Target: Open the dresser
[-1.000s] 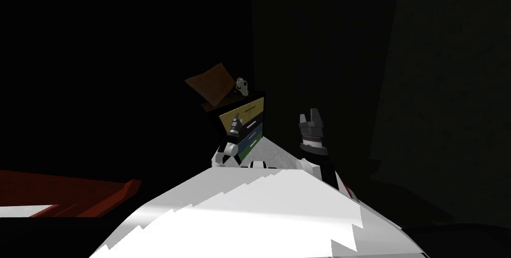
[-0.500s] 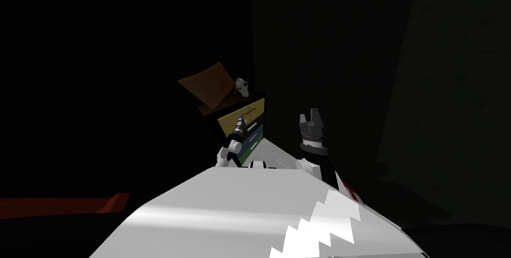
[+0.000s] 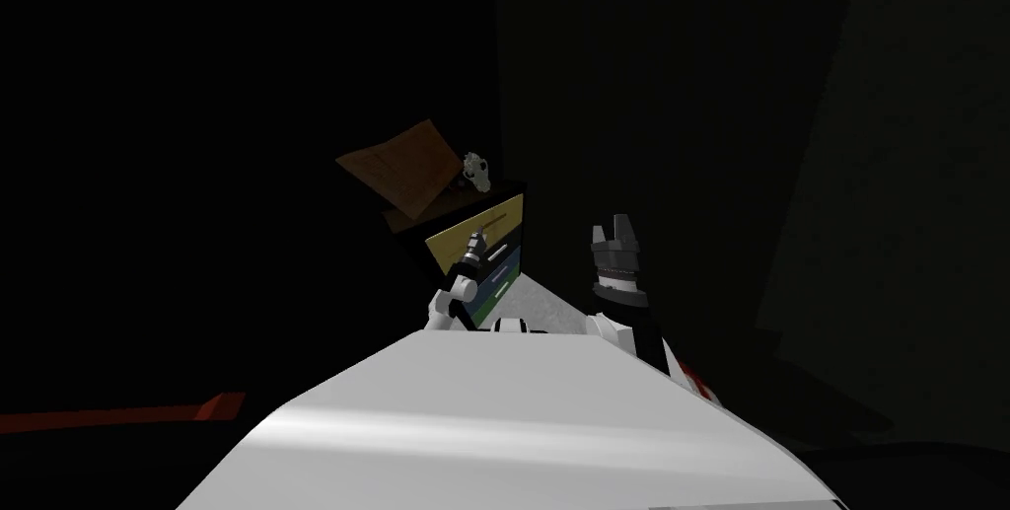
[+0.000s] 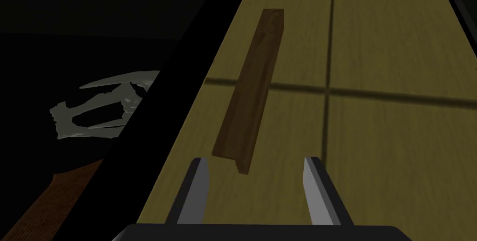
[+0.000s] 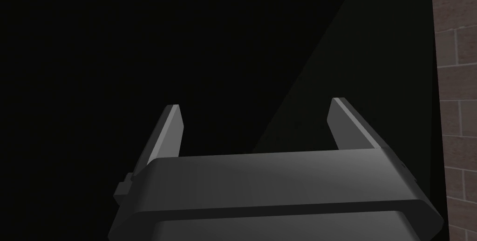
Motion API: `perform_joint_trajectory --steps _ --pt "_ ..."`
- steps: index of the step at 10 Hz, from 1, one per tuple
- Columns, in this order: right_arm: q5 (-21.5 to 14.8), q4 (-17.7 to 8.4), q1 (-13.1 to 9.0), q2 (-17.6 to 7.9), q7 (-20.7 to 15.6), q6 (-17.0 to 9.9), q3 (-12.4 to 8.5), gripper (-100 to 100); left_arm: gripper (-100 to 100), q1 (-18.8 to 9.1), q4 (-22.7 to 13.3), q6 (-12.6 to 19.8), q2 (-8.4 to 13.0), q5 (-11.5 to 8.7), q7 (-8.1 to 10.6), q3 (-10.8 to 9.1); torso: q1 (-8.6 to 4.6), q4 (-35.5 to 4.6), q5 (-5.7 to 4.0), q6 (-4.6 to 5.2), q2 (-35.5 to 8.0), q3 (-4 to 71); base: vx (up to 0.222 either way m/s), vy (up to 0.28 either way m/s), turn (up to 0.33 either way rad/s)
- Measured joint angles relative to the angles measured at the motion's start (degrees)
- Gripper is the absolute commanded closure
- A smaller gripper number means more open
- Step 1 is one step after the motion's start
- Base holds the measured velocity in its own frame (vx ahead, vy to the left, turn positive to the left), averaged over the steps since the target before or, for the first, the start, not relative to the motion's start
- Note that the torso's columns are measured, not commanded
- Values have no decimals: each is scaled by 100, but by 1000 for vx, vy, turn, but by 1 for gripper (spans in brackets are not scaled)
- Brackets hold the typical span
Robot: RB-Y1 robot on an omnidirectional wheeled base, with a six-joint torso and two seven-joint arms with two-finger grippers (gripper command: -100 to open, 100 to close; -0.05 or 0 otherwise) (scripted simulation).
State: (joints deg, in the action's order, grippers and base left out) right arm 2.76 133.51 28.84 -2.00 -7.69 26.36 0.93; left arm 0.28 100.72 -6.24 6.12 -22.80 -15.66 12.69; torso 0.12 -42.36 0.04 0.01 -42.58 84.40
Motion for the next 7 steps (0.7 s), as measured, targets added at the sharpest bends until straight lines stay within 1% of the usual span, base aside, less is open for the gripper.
perform_joint_trajectory --steps 1,3,5,6,7 --pt "0 0 0 0 0 0 0 0 100 4 -7 -21 2 2 3 3 -4 1 -1 -1 12 5 -51 -53 32" --pt "0 0 0 1 0 0 1 0 100 15 71 44 -26 -2 -24 5 -45 5 -13 1 21 12 -90 -141 27" --pt "0 0 -1 2 0 0 2 0 100 19 151 113 -46 -11 -50 6 -33 3 -10 0 17 9 -115 -183 28" --pt "0 0 -1 2 0 0 2 0 100 28 204 158 -69 -11 -71 9 -15 7 -5 -1 32 18 -38 -83 7" --pt "0 0 0 1 0 0 1 0 -100 30 210 169 -73 -11 -76 11 23 13 5 -2 52 31 55 52 -7"
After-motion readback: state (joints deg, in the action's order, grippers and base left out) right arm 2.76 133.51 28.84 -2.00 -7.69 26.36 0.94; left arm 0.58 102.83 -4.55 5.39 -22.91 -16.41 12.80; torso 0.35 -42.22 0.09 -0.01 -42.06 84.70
